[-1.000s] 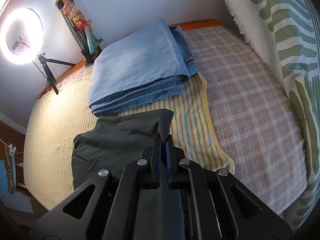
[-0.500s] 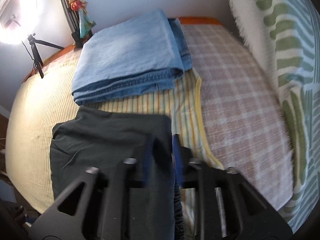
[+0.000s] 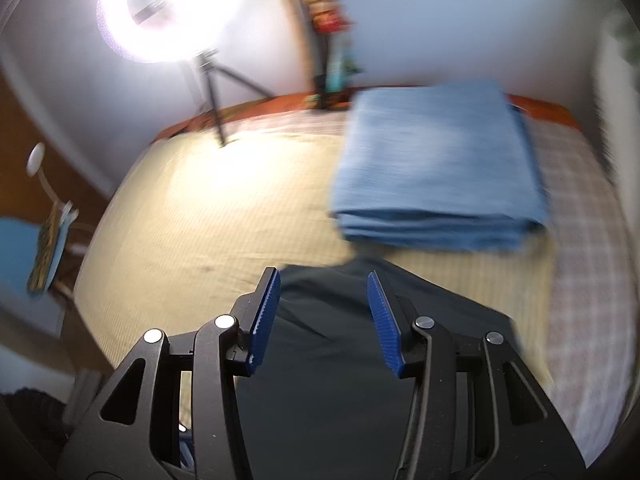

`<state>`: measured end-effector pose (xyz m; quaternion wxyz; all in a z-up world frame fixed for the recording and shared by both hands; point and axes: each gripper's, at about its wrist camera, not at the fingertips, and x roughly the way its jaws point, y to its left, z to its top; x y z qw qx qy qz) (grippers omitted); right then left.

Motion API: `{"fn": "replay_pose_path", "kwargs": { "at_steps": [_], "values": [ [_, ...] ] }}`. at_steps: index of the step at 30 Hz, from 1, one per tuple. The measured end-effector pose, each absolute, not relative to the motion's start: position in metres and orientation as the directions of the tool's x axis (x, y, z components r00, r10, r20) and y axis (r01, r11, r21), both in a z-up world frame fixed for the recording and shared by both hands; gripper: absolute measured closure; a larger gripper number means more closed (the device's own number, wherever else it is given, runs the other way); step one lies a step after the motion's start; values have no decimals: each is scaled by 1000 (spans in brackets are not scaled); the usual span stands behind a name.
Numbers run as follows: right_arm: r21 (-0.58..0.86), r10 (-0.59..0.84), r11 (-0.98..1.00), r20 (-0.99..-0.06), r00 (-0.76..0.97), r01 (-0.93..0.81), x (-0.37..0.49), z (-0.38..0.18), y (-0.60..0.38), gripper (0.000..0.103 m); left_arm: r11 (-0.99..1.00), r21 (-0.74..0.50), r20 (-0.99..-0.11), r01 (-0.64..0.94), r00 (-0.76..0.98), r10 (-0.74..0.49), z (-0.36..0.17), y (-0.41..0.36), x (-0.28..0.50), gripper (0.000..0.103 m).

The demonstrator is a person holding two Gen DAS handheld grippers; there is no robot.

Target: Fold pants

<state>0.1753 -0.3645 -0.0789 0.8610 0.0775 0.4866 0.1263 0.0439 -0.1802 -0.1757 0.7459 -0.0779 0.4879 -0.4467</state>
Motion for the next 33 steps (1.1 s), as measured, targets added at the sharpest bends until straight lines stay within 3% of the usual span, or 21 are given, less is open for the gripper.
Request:
{"fn": "replay_pose_path", "kwargs": {
  "at_steps": [4,5,6,19,23,27,33],
  "values": [
    [246,331,936,-856,396,-251,207,-101,-318,55,570,-559,-646,602,115,-755,-181,-186,35,74],
    [228,318,937,-869,379,-263,214,-109,-310,55,562,-556,-642,612,113,-758,-181,-187,32,91],
    [222,314,935,-882,352,-277,221,-117,-303,55,560,-547,-646,623,111,-755,-181,-190,29,97],
    [135,217,922,-956,196,-364,254,-179,-267,55,587,-493,-673,642,146,-725,-179,-193,26,97],
    [97,180,914,-967,180,-394,254,-185,-259,71,598,-491,-682,633,148,-716,-180,-189,33,95],
    [95,178,920,-966,190,-380,255,-183,-261,74,604,-488,-685,630,152,-712,-181,-189,34,95],
    [82,167,922,-966,198,-377,258,-181,-263,88,591,-488,-671,643,156,-724,-182,-190,35,95]
  ]
}}
